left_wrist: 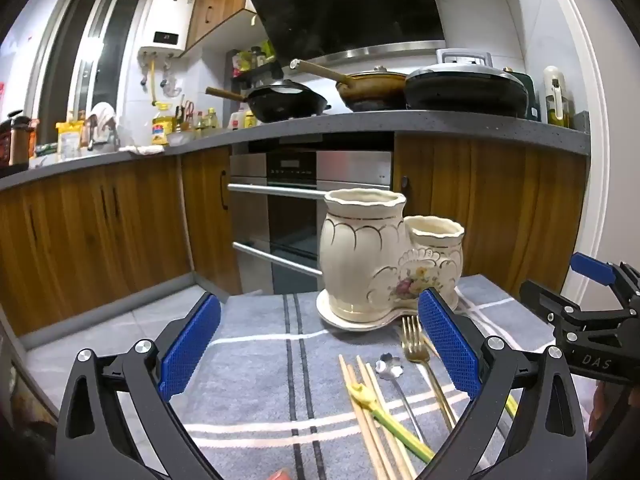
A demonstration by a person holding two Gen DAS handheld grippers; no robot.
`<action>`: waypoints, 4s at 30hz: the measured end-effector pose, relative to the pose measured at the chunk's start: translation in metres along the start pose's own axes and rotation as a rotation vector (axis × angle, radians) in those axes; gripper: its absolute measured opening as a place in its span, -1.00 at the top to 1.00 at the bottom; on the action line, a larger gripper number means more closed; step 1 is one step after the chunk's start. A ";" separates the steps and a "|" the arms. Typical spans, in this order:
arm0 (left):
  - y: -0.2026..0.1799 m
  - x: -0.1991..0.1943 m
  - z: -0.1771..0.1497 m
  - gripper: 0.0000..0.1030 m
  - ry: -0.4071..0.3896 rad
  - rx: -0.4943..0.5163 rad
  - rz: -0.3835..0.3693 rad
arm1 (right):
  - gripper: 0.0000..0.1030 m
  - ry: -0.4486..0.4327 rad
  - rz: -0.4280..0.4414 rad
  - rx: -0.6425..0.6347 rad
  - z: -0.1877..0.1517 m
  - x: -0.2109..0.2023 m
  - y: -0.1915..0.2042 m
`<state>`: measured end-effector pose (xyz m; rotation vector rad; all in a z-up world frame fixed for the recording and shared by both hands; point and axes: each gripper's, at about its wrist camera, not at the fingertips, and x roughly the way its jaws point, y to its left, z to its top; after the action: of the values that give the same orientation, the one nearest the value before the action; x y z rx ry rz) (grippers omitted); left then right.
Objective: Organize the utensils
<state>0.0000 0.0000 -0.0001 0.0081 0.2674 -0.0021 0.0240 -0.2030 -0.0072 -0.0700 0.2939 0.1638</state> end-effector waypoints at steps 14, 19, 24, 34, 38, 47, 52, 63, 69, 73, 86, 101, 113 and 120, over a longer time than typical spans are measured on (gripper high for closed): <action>0.000 0.000 0.000 -0.90 0.004 -0.005 -0.001 | -0.90 -0.005 0.004 0.011 0.001 -0.001 -0.002; 0.000 0.000 0.000 -0.90 0.004 -0.005 0.000 | -0.90 -0.005 0.003 0.011 0.001 -0.003 -0.002; 0.000 0.000 0.000 -0.90 0.005 -0.006 0.001 | -0.90 -0.005 0.003 0.010 0.000 -0.003 -0.002; 0.000 0.000 0.000 -0.90 0.006 -0.006 0.000 | -0.90 -0.005 0.003 0.011 0.000 -0.003 -0.002; 0.000 0.000 0.000 -0.90 0.007 -0.004 0.000 | -0.90 -0.004 0.004 0.011 0.000 -0.003 -0.002; 0.000 0.000 0.000 -0.90 0.008 -0.005 -0.001 | -0.90 -0.004 0.003 0.011 0.000 -0.003 -0.002; 0.000 0.000 0.000 -0.90 0.010 -0.006 -0.001 | -0.90 -0.004 0.004 0.011 0.000 -0.003 -0.002; 0.000 0.000 0.000 -0.90 0.009 -0.005 0.000 | -0.90 -0.004 0.004 0.012 -0.001 -0.003 -0.002; 0.000 0.000 0.000 -0.90 0.011 -0.006 -0.001 | -0.90 -0.003 0.003 0.009 -0.001 -0.002 -0.002; 0.000 0.000 0.000 -0.90 0.011 -0.006 -0.001 | -0.90 -0.001 0.004 0.008 -0.001 -0.002 -0.001; 0.004 0.003 -0.010 -0.90 0.027 -0.012 -0.021 | -0.90 0.069 0.014 -0.006 0.000 0.005 -0.008; 0.002 0.011 -0.017 -0.87 0.260 0.047 -0.082 | -0.90 0.227 0.083 0.051 -0.019 0.008 -0.034; 0.019 0.030 -0.032 -0.82 0.408 0.025 -0.087 | -0.61 0.312 0.264 -0.036 -0.027 0.013 -0.001; 0.038 0.033 -0.027 -0.77 0.399 -0.031 -0.079 | -0.19 0.402 0.434 -0.087 -0.035 0.016 0.041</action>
<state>0.0248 0.0380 -0.0343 -0.0328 0.6661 -0.0753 0.0222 -0.1632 -0.0472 -0.1252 0.7032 0.5975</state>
